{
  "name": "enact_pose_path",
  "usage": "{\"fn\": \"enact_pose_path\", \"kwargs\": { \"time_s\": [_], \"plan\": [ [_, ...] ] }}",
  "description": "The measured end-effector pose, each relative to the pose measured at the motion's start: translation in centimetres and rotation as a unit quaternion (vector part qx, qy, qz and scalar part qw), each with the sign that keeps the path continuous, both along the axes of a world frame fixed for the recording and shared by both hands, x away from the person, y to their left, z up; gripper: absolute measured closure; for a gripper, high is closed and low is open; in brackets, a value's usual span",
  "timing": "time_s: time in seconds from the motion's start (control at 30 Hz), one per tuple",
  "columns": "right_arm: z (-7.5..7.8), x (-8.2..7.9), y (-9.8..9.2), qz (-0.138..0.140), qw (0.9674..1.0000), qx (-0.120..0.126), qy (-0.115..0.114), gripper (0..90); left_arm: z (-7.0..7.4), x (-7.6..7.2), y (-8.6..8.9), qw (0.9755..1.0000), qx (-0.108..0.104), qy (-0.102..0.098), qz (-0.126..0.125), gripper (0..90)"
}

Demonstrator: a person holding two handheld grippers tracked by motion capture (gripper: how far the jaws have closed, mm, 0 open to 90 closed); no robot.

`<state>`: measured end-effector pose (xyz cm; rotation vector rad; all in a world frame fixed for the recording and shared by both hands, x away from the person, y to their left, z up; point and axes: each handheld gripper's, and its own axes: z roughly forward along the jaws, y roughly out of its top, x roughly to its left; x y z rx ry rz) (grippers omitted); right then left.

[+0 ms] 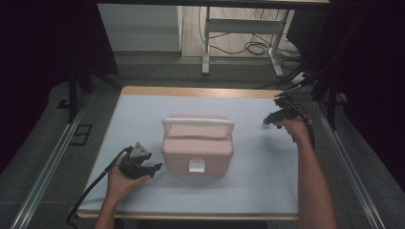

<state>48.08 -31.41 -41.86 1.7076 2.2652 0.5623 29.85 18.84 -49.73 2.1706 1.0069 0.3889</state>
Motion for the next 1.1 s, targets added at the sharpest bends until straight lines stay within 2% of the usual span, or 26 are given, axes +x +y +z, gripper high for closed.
{"fn": "enact_pose_path", "kwargs": {
  "time_s": [0.37,0.43,0.53,0.87,1.03,1.1],
  "plan": [
    [-0.2,1.6,0.6,0.002,0.9999,-0.013,0.004,43.4,-0.2,0.1,-0.1,1.0000,0.005,0.004,-0.002,39.4],
    [-0.4,2.0,0.7,0.000,1.0000,-0.007,0.005,43.6,-0.3,0.1,-0.2,1.0000,0.006,0.005,-0.004,39.4],
    [-1.0,2.5,1.0,-0.001,0.9996,-0.025,0.011,43.6,-0.5,0.2,-0.2,0.9999,0.008,0.006,-0.004,39.4],
    [-2.0,4.4,1.9,-0.010,0.9986,-0.050,0.017,44.3,-0.5,0.3,-0.2,0.9999,0.015,0.006,-0.006,39.3],
    [-3.3,5.0,1.8,-0.013,0.9975,-0.061,0.034,44.8,-0.4,0.2,-0.2,0.9999,0.009,0.005,-0.004,39.3],
    [-3.7,5.2,1.8,-0.014,0.9973,-0.062,0.038,48.0,-0.4,0.2,-0.1,0.9999,0.009,0.004,-0.004,39.3]
  ]
}}
